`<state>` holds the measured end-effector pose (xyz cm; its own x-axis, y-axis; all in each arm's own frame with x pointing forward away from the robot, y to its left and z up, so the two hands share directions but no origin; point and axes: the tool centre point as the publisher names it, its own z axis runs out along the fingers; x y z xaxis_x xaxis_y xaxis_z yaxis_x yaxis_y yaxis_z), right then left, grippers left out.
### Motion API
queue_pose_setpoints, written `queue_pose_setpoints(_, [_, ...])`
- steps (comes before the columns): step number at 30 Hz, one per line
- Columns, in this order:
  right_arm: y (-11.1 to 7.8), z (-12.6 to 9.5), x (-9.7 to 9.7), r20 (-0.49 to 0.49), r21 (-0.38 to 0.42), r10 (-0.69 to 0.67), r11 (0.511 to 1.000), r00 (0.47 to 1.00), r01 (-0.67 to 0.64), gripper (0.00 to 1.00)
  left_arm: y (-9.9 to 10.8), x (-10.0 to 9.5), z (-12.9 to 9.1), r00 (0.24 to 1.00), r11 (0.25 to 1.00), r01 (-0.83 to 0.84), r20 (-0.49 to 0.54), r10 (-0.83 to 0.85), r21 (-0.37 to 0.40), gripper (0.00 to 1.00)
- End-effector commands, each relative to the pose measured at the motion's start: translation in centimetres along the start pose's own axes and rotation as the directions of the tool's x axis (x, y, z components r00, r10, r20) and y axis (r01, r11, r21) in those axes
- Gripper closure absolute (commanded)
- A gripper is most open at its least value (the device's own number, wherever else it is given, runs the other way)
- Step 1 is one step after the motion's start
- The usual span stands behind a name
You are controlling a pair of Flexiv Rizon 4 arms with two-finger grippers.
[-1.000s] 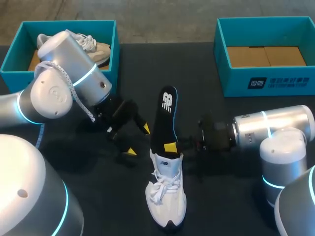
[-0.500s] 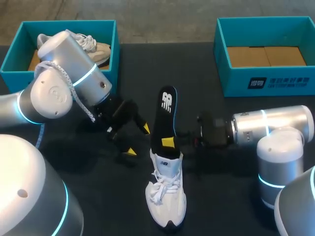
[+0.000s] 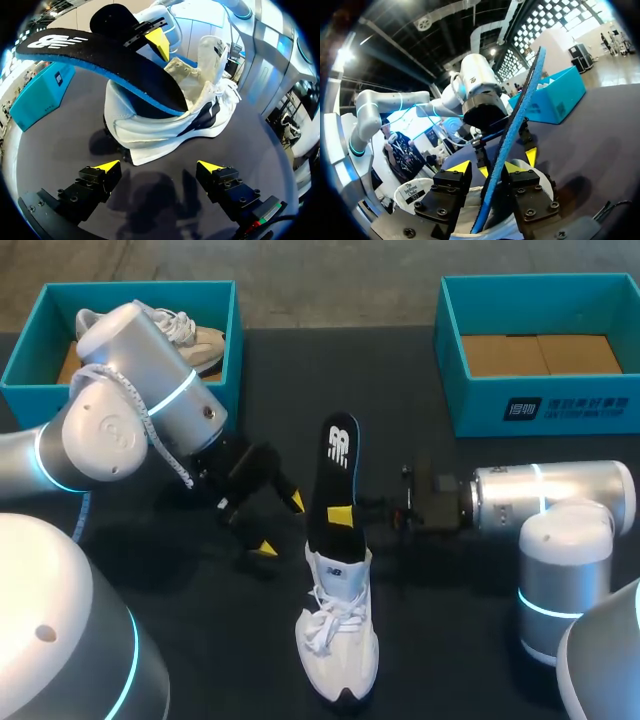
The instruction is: Take the shoe out of the shoebox, open the shoe tongue, remove and reinsert the insole, then place the shoe into the shoebox
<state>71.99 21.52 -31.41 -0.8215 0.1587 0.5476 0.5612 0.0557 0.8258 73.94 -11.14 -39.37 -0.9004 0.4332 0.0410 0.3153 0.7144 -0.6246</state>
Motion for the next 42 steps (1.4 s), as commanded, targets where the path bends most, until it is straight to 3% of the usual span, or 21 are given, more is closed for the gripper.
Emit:
queue_pose_setpoints(1, [0.1, 0.3, -0.2, 0.005, -0.034, 0.003, 0.999, 1.000, -0.003, 0.63, 0.0, 0.0, 0.1, 1.000, 1.000, 0.000, 0.001, 0.000, -0.004, 0.00])
queue_pose_setpoints(11, [0.0, 0.7, -0.2, 0.024, -0.088, 0.035, 0.996, 0.999, -0.033, 0.63, 0.0, 0.0, 0.1, 1.000, 1.000, 0.000, 0.001, 0.000, -0.004, 0.00])
queue_pose_setpoints(18, [0.1, 1.0, 0.5, 0.034, -0.078, 0.041, 0.996, 0.999, -0.038, 0.65, 0.0, 0.0, 0.1, 1.000, 1.000, 0.000, 0.001, 0.000, -0.004, 0.00])
queue_pose_setpoints(25, [0.1, 1.2, 0.8, 0.033, -0.073, 0.044, 0.997, 0.999, -0.041, 0.73, 0.0, 0.0, 0.1, 1.000, 1.000, 0.000, 0.001, 0.000, -0.004, 0.00])
queue_pose_setpoints(35, [0.3, 1.6, 0.9, 0.006, -0.071, 0.032, 0.997, 0.999, -0.031, 0.71, 0.0, 0.0, 0.1, 1.000, 1.000, 0.000, 0.001, 0.000, -0.004, 0.00])
queue_pose_setpoints(38, [0.4, 1.7, 1.0, 0.005, -0.070, 0.030, 0.997, 1.000, -0.030, 0.76, 0.0, 0.0, 0.1, 1.000, 1.000, 0.000, 0.001, 0.000, -0.004, 0.00])
queue_pose_setpoints(40, [0.4, 1.8, 1.0, 0.004, -0.069, 0.029, 0.997, 1.000, -0.029, 1.00, 0.0, 0.0, 0.1, 1.000, 1.000, 0.000, 0.001, 0.000, -0.004, 0.00])
queue_pose_setpoints(42, [0.4, 1.9, 0.9, 0.004, -0.069, 0.029, 0.997, 1.000, -0.029, 1.00, 0.0, 0.0, 0.1, 1.000, 1.000, 0.000, 0.001, 0.000, -0.004, 0.00])
